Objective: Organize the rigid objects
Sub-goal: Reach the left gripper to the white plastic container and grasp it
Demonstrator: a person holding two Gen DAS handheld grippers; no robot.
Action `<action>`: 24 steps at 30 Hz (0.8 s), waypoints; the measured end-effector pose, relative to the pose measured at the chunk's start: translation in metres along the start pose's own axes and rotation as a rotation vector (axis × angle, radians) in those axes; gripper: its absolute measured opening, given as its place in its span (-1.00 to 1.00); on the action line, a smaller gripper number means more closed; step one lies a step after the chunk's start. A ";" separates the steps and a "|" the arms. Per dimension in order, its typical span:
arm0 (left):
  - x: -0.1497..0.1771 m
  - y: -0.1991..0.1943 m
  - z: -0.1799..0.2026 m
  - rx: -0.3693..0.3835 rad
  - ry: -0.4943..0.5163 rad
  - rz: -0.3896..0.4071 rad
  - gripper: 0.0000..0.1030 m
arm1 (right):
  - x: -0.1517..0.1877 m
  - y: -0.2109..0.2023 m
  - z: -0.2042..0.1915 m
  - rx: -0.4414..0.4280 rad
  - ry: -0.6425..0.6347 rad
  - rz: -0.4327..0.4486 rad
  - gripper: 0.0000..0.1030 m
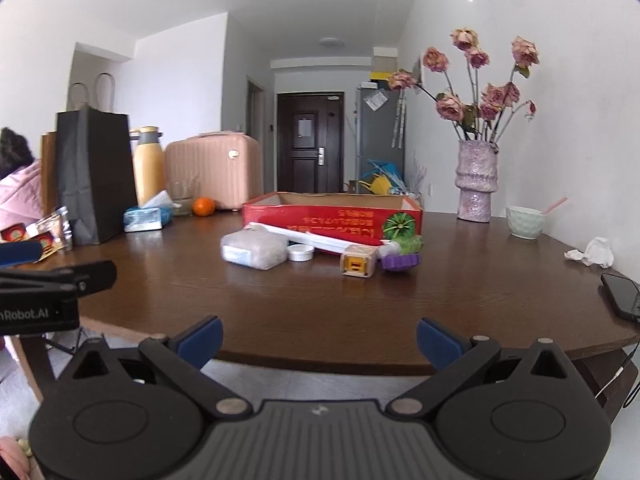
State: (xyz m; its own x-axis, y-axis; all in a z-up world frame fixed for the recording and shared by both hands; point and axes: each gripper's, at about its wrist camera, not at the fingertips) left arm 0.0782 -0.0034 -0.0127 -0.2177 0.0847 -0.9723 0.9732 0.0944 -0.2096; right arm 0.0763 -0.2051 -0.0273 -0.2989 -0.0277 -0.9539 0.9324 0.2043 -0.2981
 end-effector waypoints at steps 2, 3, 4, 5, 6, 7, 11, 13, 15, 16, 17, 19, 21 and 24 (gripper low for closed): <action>-0.001 0.019 0.002 0.033 -0.006 -0.023 1.00 | -0.007 0.016 0.012 0.005 0.046 -0.024 1.00; -0.002 0.030 0.003 0.057 -0.007 -0.046 1.00 | -0.011 0.025 0.021 0.001 0.079 -0.043 1.00; -0.003 0.041 0.004 0.081 -0.016 -0.068 1.00 | -0.015 0.034 0.028 -0.003 0.109 -0.057 1.00; -0.005 0.051 0.006 0.106 -0.022 -0.087 1.00 | -0.019 0.044 0.037 -0.006 0.137 -0.069 1.00; -0.007 0.061 0.008 0.122 -0.014 -0.101 1.00 | -0.022 0.054 0.044 -0.003 0.147 -0.078 1.00; -0.010 0.071 0.011 0.127 0.005 -0.110 1.00 | -0.026 0.063 0.049 0.011 0.148 -0.085 1.00; -0.026 0.115 0.021 0.098 0.047 -0.128 1.00 | -0.041 0.097 0.067 0.066 0.156 -0.098 1.00; -0.034 0.141 0.020 0.092 0.023 -0.153 1.00 | -0.050 0.114 0.072 0.034 0.153 -0.103 0.96; -0.041 0.164 0.017 0.109 0.003 -0.189 1.00 | -0.059 0.133 0.074 0.016 0.150 -0.113 0.78; -0.044 0.174 0.015 0.132 -0.004 -0.190 1.00 | -0.064 0.143 0.074 0.006 0.158 -0.119 0.71; -0.047 0.184 0.011 0.150 -0.011 -0.192 1.00 | -0.069 0.154 0.072 -0.022 0.175 -0.130 0.60; -0.052 0.205 0.004 0.170 -0.034 -0.210 0.99 | -0.077 0.173 0.066 -0.097 0.205 -0.147 0.57; -0.058 0.230 -0.005 0.183 -0.063 -0.280 0.74 | -0.084 0.197 0.056 -0.171 0.223 -0.165 0.45; -0.062 0.264 -0.022 0.267 -0.128 -0.346 0.27 | -0.091 0.229 0.039 -0.262 0.277 -0.213 -0.11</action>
Point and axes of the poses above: each gripper's, at about its wrist camera, not at the fingertips, and y roughly the way its jaws point, z to its right, x to its underside, and after that the axes turned 2 degrees about -x, right-handed
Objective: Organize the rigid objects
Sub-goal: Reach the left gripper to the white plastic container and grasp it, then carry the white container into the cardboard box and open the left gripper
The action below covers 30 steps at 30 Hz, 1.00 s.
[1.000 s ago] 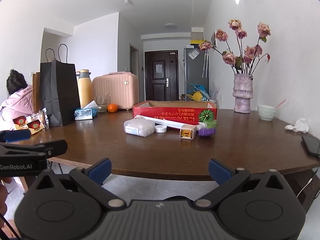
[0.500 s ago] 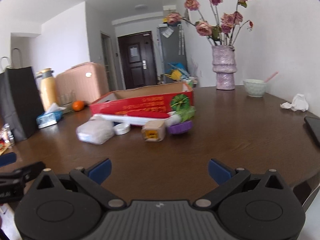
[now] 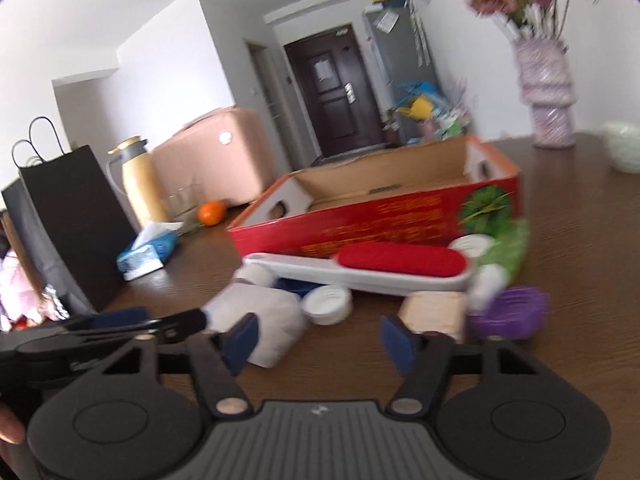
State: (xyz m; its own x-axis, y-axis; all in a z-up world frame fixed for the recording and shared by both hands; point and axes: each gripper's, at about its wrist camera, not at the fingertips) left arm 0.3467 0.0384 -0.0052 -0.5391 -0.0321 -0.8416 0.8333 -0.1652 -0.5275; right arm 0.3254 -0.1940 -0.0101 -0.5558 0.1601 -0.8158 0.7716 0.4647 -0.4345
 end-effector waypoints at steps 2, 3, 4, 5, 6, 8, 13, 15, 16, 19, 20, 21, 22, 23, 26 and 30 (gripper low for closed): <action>-0.006 0.019 -0.014 0.010 -0.052 -0.060 -0.04 | -0.005 0.020 -0.006 -0.037 0.065 -0.026 -0.22; -0.006 0.024 -0.022 0.039 -0.091 -0.065 -0.03 | -0.006 0.029 -0.010 -0.046 0.082 -0.028 -0.22; -0.008 0.028 -0.028 0.091 -0.113 -0.086 -0.04 | -0.005 0.037 -0.015 -0.048 0.093 -0.032 -0.22; -0.008 0.030 -0.032 0.150 -0.130 -0.112 -0.05 | -0.005 0.045 -0.019 -0.053 0.100 -0.041 -0.23; -0.006 0.030 -0.035 0.185 -0.156 -0.130 -0.08 | -0.004 0.052 -0.021 -0.058 0.106 -0.054 -0.29; -0.001 0.023 -0.035 0.192 -0.180 -0.135 -0.09 | -0.001 0.061 -0.021 -0.084 0.138 -0.088 -0.48; 0.017 -0.009 -0.011 0.234 -0.209 -0.190 -0.29 | 0.007 0.034 -0.008 -0.091 0.171 -0.084 -0.63; 0.030 -0.022 -0.001 0.268 -0.228 -0.208 -0.41 | 0.013 0.013 -0.002 -0.080 0.168 -0.080 -0.63; 0.036 -0.028 0.003 0.283 -0.237 -0.218 -0.45 | 0.017 0.003 0.001 -0.073 0.170 -0.083 -0.63; 0.050 -0.041 0.009 0.319 -0.255 -0.211 -0.45 | 0.030 -0.028 0.008 -0.048 0.202 -0.098 -0.66; 0.050 -0.042 0.011 0.321 -0.257 -0.211 -0.46 | 0.034 -0.038 0.012 -0.049 0.227 -0.101 -0.70; 0.050 -0.042 0.011 0.334 -0.255 -0.212 -0.45 | 0.037 -0.045 0.016 -0.053 0.243 -0.101 -0.73; 0.048 -0.039 0.010 0.346 -0.260 -0.214 -0.43 | 0.038 -0.049 0.017 -0.057 0.250 -0.096 -0.73; 0.047 -0.036 0.010 0.346 -0.268 -0.218 -0.36 | 0.040 -0.051 0.020 -0.054 0.259 -0.085 -0.73; 0.044 -0.022 0.007 0.334 -0.318 -0.230 -0.11 | 0.040 -0.047 0.024 -0.038 0.282 -0.065 -0.62; 0.045 -0.018 0.006 0.338 -0.364 -0.214 -0.28 | 0.038 -0.037 0.027 -0.050 0.305 -0.061 -0.62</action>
Point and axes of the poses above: each gripper's, at about its wrist camera, not at the fingertips, and y roughly the way its jaws point, z to its right, x to its underside, and after that the axes turned 2 degrees about -x, right-handed
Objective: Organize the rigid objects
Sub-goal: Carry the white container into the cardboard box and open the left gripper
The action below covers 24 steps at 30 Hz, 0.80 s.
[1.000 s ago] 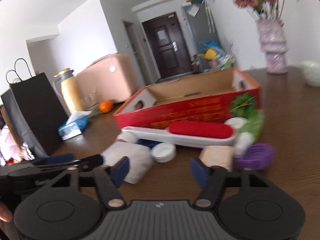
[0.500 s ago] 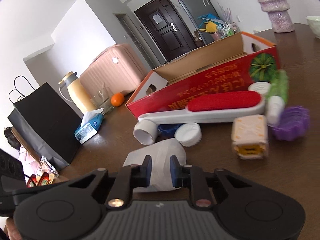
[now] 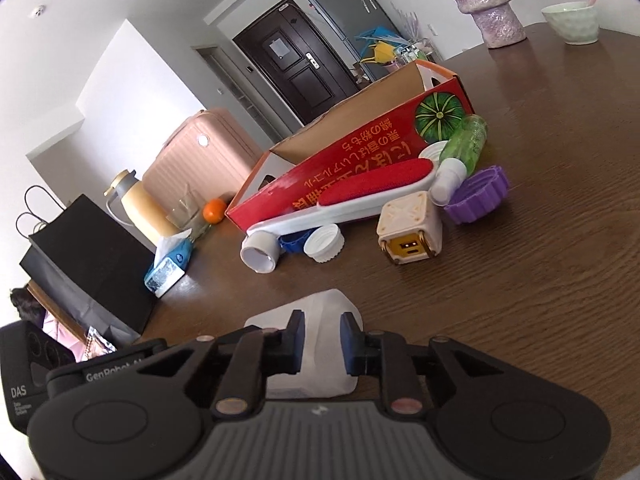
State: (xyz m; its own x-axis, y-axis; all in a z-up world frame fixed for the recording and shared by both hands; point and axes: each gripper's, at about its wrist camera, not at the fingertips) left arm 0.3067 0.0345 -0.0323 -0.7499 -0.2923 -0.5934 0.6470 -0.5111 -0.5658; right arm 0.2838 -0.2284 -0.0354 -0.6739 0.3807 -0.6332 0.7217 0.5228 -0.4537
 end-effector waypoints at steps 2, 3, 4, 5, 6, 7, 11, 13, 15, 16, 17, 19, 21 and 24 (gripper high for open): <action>0.002 -0.003 0.002 -0.002 -0.001 0.001 -0.36 | -0.003 0.002 0.003 -0.023 0.024 -0.008 -0.61; 0.003 -0.005 0.003 -0.001 0.002 -0.009 -0.39 | -0.003 0.003 0.003 -0.025 0.028 -0.026 -0.60; 0.004 -0.007 0.005 -0.001 0.007 -0.012 -0.43 | -0.003 0.003 0.003 -0.016 0.020 -0.025 -0.59; 0.007 -0.009 0.007 -0.004 0.018 -0.009 -0.44 | -0.001 0.001 0.001 -0.006 0.000 -0.019 -0.59; 0.009 -0.013 0.011 -0.008 0.028 -0.003 -0.45 | 0.000 -0.001 -0.002 0.003 -0.014 -0.014 -0.62; 0.012 -0.018 0.014 -0.006 0.034 0.010 -0.45 | 0.002 -0.005 -0.003 0.003 -0.025 -0.004 -0.63; 0.019 -0.039 0.032 0.021 0.076 0.068 -0.45 | 0.006 -0.030 -0.012 -0.028 -0.077 0.057 -0.63; 0.021 -0.050 0.043 0.029 0.097 0.097 -0.45 | 0.006 -0.045 -0.016 -0.041 -0.095 0.089 -0.63; 0.022 -0.058 0.054 0.029 0.107 0.122 -0.45 | 0.006 -0.059 -0.021 -0.054 -0.117 0.118 -0.63; 0.021 -0.061 0.058 0.030 0.116 0.135 -0.45 | 0.005 -0.064 -0.023 -0.059 -0.124 0.129 -0.63; 0.020 -0.063 0.063 0.035 0.123 0.150 -0.45 | 0.002 -0.068 -0.026 -0.061 -0.129 0.138 -0.63; 0.014 -0.066 0.070 0.041 0.124 0.181 -0.45 | -0.005 -0.074 -0.030 -0.067 -0.144 0.157 -0.63; 0.005 -0.067 0.078 0.044 0.145 0.230 -0.45 | -0.016 -0.077 -0.035 -0.077 -0.161 0.169 -0.63; -0.016 -0.061 0.089 0.052 0.167 0.268 -0.45 | -0.036 -0.076 -0.044 -0.083 -0.202 0.208 -0.64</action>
Point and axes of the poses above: each gripper's, at about its wrist camera, not at the fingertips, and y roughly the way its jaws point, z to its right, x to its underside, and after that the axes turned 2 degrees about -x, right-handed
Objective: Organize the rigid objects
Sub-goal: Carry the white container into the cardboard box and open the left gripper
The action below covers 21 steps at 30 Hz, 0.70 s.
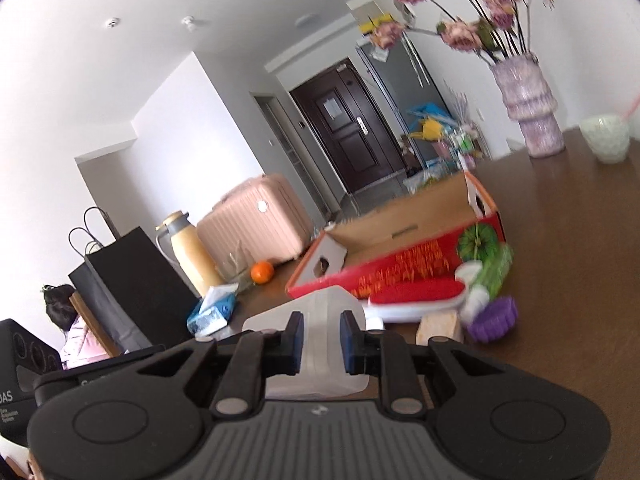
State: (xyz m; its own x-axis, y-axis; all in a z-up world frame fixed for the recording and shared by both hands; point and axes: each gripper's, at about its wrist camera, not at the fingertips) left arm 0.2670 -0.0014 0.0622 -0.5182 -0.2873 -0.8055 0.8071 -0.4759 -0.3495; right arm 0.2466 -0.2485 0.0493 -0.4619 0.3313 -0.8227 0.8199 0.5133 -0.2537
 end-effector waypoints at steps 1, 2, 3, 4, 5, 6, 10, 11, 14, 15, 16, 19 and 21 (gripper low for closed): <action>-0.009 0.006 0.002 0.001 0.007 0.008 -0.45 | -0.008 0.004 0.000 0.000 -0.010 0.012 -0.64; -0.019 0.013 0.003 0.001 0.011 0.016 -0.45 | -0.017 0.009 0.001 0.001 -0.014 0.019 -0.64; -0.030 0.022 0.005 0.001 0.020 0.021 -0.45 | -0.026 0.015 0.001 0.002 -0.020 0.026 -0.63; -0.042 0.030 0.007 -0.001 0.023 0.023 -0.45 | -0.036 0.022 0.002 0.002 -0.024 0.034 -0.63; -0.057 0.039 0.009 -0.001 0.032 0.030 -0.45 | -0.047 0.029 0.003 0.001 -0.026 0.043 -0.63; -0.072 0.048 0.010 -0.001 0.042 0.041 -0.45 | -0.060 0.037 0.003 0.002 -0.039 0.053 -0.63; -0.125 0.095 0.010 -0.023 0.077 0.087 -0.45 | -0.113 0.079 0.013 -0.009 -0.063 0.071 -0.64; -0.134 0.110 0.008 -0.041 0.085 0.082 -0.45 | -0.126 0.092 0.017 -0.014 -0.061 0.066 -0.63; -0.160 0.156 -0.006 -0.064 0.049 0.045 -0.45 | -0.160 0.138 0.035 -0.005 -0.056 0.011 -0.63; -0.167 0.173 -0.014 -0.075 0.032 0.026 -0.45 | -0.168 0.152 0.041 0.004 -0.055 0.004 -0.63; -0.173 0.191 -0.020 -0.081 0.020 0.006 -0.45 | -0.176 0.168 0.047 0.014 -0.056 -0.015 -0.63; -0.180 0.243 -0.047 -0.137 -0.050 -0.059 -0.47 | -0.193 0.220 0.073 0.045 -0.022 -0.083 -0.63; -0.179 0.278 -0.063 -0.180 -0.068 -0.113 -0.49 | -0.196 0.258 0.092 0.074 -0.003 -0.131 -0.63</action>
State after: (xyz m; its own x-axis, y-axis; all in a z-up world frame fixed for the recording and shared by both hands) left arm 0.6017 -0.0293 0.0792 -0.6215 -0.2989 -0.7241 0.7769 -0.3540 -0.5207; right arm 0.5793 -0.2543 0.0979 -0.5661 0.2629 -0.7813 0.7750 0.4927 -0.3957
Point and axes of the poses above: each gripper's, at about its wrist camera, not at the fingertips, and y roughly the way its jaws point, z to its right, x to its underside, and after that the axes turned 2 degrees about -x, right-handed
